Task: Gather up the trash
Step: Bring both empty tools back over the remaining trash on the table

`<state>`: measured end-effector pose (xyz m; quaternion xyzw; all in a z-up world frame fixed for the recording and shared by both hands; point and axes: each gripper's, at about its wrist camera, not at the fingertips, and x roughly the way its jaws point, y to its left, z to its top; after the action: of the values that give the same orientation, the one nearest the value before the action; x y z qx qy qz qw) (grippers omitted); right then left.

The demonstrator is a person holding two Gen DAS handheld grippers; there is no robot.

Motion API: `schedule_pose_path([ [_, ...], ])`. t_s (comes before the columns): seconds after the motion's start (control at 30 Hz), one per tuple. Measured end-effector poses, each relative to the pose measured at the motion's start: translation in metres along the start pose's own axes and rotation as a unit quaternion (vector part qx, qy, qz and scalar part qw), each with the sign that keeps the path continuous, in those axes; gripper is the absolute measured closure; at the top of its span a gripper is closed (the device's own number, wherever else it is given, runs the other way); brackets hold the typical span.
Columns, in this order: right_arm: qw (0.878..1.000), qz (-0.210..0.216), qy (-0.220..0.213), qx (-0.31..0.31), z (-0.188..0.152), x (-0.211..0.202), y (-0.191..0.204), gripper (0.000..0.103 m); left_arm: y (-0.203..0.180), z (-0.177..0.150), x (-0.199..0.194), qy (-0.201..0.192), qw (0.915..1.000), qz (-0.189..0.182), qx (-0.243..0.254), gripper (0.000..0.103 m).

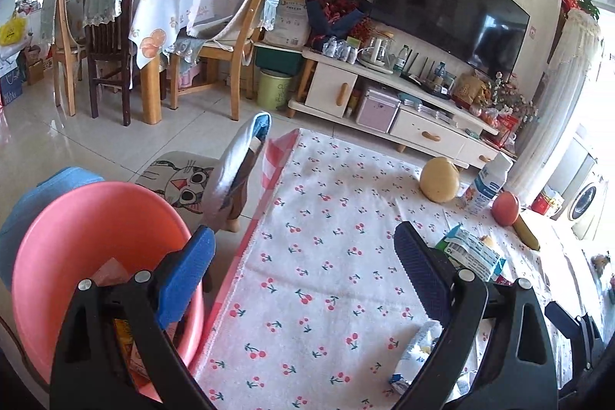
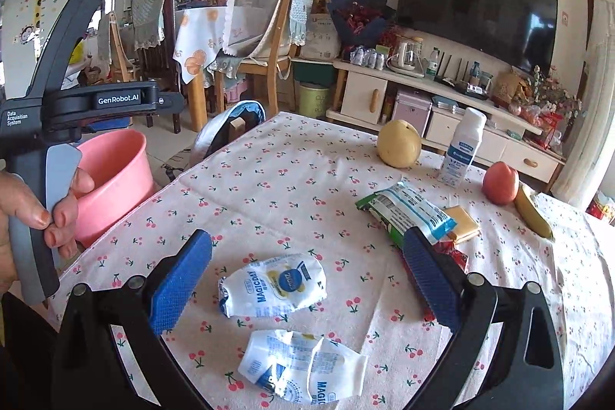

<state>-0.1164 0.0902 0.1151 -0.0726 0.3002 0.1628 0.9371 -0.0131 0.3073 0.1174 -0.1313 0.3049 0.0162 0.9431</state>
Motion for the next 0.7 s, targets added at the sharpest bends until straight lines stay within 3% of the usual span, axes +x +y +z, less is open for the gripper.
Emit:
schedule_pose_path([
  [0.33, 1.000, -0.002, 0.007, 0.002, -0.014, -0.009, -0.041, 0.005, -0.053, -0.015, 0.011, 0.018, 0.9984, -0.030, 0.043, 0.008],
  [0.7, 0.997, -0.014, 0.014, 0.076, -0.015, -0.019, -0.109, 0.005, -0.106, -0.035, 0.023, 0.047, 0.9914, -0.071, 0.100, 0.008],
])
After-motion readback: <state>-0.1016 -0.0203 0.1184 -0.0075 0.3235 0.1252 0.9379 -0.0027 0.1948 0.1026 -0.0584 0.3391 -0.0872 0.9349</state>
